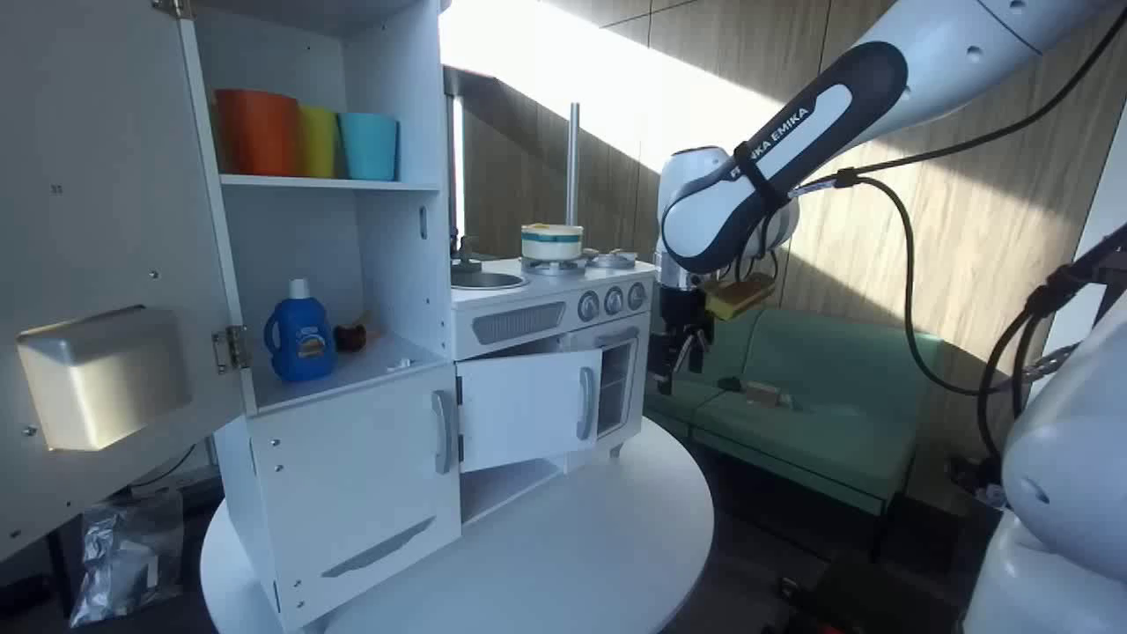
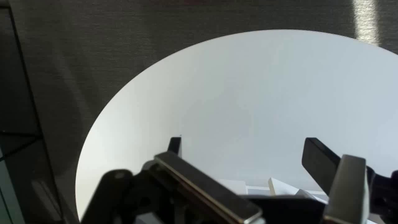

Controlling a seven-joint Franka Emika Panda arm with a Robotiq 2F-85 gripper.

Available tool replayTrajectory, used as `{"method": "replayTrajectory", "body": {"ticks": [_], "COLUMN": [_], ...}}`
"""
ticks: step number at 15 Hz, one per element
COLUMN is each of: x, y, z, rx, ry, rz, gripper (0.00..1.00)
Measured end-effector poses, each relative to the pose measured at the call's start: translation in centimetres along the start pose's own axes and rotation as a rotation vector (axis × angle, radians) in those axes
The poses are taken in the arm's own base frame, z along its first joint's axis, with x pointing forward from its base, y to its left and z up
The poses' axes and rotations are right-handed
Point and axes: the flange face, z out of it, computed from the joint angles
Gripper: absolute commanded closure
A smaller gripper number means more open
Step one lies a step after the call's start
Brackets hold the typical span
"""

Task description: Turn the first knob on the left to the right.

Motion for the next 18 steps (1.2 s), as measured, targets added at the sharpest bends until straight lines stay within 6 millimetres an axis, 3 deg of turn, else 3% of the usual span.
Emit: {"method": "replayTrajectory", "body": {"ticks": [18], "x": [0.38], "y": [0.16], "z": [-0.42], "rx": [0.004], "ry": [0.015], "rz": [0.013], "gripper": [0.00]}}
